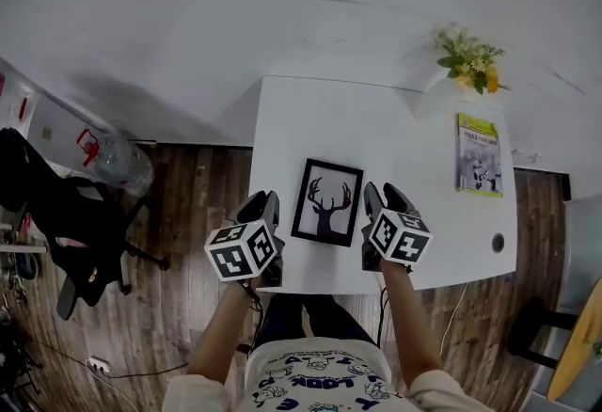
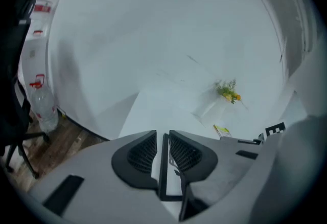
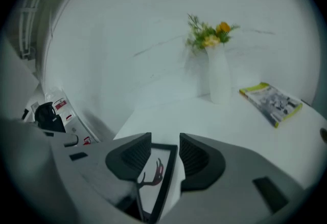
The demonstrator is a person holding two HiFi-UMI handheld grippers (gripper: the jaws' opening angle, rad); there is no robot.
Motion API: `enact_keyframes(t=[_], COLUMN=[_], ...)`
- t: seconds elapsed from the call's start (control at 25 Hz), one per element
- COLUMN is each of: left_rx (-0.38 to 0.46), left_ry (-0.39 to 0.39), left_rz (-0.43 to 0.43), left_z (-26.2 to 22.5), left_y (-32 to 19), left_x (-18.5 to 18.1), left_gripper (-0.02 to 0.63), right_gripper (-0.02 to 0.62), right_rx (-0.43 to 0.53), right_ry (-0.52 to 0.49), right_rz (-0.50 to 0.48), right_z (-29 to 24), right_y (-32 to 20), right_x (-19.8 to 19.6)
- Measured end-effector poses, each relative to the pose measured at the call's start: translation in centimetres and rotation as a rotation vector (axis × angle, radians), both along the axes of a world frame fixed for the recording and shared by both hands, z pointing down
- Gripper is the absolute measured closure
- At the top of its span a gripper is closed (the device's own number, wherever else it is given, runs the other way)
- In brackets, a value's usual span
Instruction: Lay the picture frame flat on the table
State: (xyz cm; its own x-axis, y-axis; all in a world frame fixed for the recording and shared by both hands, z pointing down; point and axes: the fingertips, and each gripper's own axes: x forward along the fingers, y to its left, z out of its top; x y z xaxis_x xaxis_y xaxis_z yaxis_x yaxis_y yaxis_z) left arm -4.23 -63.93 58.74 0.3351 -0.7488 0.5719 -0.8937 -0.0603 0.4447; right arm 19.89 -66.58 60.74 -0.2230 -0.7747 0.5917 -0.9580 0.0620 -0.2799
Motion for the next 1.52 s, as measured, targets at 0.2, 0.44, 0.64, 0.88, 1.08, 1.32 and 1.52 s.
enact_keyframes(t=[0.2, 0.44, 0.64, 0.88, 1.08, 1.32, 1.52], left_rx=[0.213, 0.456, 0.594, 0.688, 0.706, 0.713, 0.711], left_ry=[-0.149, -0.250, -0.276, -0.353, -0.343, -0.337, -0.330], left_rz=[-0.001, -0.006, -0.010, -0.021, -0.030, -0.033, -0.035], left_z=[-7.3, -15.9, -21.3, -24.5, -25.3, -25.7, -25.7], left_y=[-1.7, -2.3, -1.0, 0.6, 1.4, 2.0, 2.2], left_x=[-1.8, -1.8, -1.3, -1.3, -1.4, -1.6, -1.8], left_gripper=[0.545, 0.561, 0.568, 0.569, 0.571, 0.571, 0.572], right_gripper=[0.491, 0.520, 0.535, 0.543, 0.545, 0.548, 0.549], right_rx=[0.261, 0.480, 0.603, 0.674, 0.695, 0.699, 0.701], right_ry=[0.151, 0.174, 0.211, 0.207, 0.203, 0.204, 0.218], right_rz=[-0.040, -0.014, 0.029, 0.095, 0.107, 0.099, 0.095], right_z=[-8.6, -17.3, -22.6, -25.8, -26.8, -27.1, -27.3], right_y=[-0.7, 0.0, 1.7, 3.4, 4.5, 5.2, 5.5], right_x=[-0.7, -0.7, 0.3, 1.8, 2.1, 1.8, 1.6])
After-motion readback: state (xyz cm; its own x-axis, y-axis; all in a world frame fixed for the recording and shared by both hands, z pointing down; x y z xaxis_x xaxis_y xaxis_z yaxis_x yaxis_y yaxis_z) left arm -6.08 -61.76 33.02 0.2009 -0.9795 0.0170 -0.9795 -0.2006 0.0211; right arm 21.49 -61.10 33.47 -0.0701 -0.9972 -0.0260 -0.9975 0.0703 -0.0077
